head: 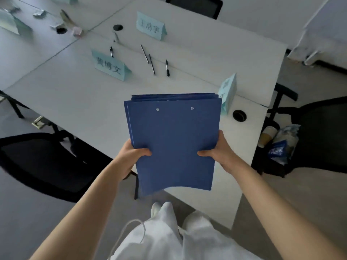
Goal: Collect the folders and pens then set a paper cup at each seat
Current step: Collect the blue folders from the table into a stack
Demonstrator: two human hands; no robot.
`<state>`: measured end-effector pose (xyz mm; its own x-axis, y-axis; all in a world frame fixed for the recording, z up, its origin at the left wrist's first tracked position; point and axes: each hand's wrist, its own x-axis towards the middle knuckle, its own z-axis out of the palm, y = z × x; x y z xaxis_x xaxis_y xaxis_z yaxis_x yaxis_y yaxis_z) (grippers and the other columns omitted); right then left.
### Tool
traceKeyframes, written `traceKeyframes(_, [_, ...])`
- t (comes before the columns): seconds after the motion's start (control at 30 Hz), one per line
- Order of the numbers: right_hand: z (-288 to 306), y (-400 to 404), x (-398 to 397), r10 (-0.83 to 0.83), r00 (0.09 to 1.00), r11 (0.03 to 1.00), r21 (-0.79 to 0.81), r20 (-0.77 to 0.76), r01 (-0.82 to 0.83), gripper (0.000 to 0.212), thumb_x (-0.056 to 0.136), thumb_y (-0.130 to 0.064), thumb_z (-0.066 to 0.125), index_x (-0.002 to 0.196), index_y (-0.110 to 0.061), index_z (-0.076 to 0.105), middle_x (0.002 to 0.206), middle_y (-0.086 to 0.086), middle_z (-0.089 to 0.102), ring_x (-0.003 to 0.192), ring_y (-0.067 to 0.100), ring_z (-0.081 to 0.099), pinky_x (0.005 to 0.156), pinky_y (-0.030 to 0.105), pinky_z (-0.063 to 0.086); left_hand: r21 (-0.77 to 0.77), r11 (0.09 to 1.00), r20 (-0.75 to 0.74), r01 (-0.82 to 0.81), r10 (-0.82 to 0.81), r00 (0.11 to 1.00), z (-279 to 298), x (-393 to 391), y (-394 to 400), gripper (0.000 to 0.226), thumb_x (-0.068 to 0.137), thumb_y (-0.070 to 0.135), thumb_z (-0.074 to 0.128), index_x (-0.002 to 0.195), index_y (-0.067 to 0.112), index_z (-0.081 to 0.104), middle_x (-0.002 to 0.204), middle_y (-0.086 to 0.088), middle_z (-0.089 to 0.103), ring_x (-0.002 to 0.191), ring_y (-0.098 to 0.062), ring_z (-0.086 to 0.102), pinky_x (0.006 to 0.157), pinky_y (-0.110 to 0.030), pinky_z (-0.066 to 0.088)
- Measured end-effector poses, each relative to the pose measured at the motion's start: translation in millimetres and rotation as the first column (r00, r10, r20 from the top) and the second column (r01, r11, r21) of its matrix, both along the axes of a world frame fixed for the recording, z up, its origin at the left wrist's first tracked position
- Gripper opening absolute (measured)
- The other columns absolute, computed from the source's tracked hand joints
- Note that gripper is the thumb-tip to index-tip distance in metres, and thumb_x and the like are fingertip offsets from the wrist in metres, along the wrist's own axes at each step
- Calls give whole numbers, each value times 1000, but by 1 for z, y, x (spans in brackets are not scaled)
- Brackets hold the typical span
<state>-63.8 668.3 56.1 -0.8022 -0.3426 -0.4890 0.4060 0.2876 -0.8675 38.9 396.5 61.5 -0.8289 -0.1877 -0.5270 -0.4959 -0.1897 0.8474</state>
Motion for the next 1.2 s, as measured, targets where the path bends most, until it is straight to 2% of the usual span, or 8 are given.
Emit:
traceKeyframes(0.13, [-3,6,18,-65,991,998,-33,-120,62,93,59,3,81,136,-29,38,133,-8,56,120,10,57,89,33,55,-25,996,-70,82,-83,994,2,-16,-4,59,56,-8,61,112,12,64,98,1,75,91,-17,70,76,-31,59])
traceKeyframes(0.3, [-10,6,26,-152,946,987,3,-286,159,71,72,19,70,133,-6,41,121,5,59,104,-5,61,76,13,52,-35,994,-107,103,-107,989,-5,-23,6,62,54,-10,62,107,20,65,95,7,76,93,-11,70,72,-24,57])
traceKeyframes(0.37, [-15,8,27,-170,943,985,-13,-287,174,62,77,21,65,129,-3,42,115,2,59,94,-14,61,71,9,50,-48,992,-119,113,-118,986,-6,-24,9,62,56,-10,62,109,22,64,96,8,76,93,-7,70,73,-23,57])
traceKeyframes(0.6, [-32,23,28,-106,967,990,62,-231,124,75,72,12,75,134,-17,43,120,-11,57,100,-19,56,75,5,48,-135,983,-44,128,-135,990,-20,-20,13,59,54,-2,69,106,26,63,91,15,75,87,0,68,73,-22,56])
traceKeyframes(0.8, [-40,25,22,-21,985,995,96,-173,38,77,75,8,75,137,-19,38,121,-16,54,100,-24,52,74,2,46,-118,979,38,168,-165,986,-24,-19,11,63,52,1,74,108,27,62,102,2,72,99,-16,65,75,-24,56])
traceKeyframes(0.93, [-46,27,24,25,988,992,130,-153,-5,78,75,4,76,141,-13,38,125,-12,54,107,-18,52,78,2,45,-240,940,116,244,-221,968,-30,-20,12,62,61,-9,81,107,24,56,98,9,65,95,-14,61,63,-13,49])
traceKeyframes(1.07, [-54,29,28,10,985,989,145,-173,15,67,77,5,74,136,-4,42,109,-19,52,90,-26,52,72,-2,42,-354,899,123,259,-230,965,-38,-15,13,59,73,-8,78,114,26,51,102,15,61,92,-5,57,70,-13,46])
traceKeyframes(1.2, [-53,28,28,-12,980,989,143,-200,41,65,78,3,74,135,-2,43,112,-13,55,89,-27,52,72,-1,43,-434,849,108,300,-282,953,-40,-16,10,63,77,0,79,124,26,46,113,11,59,98,0,55,84,-20,43])
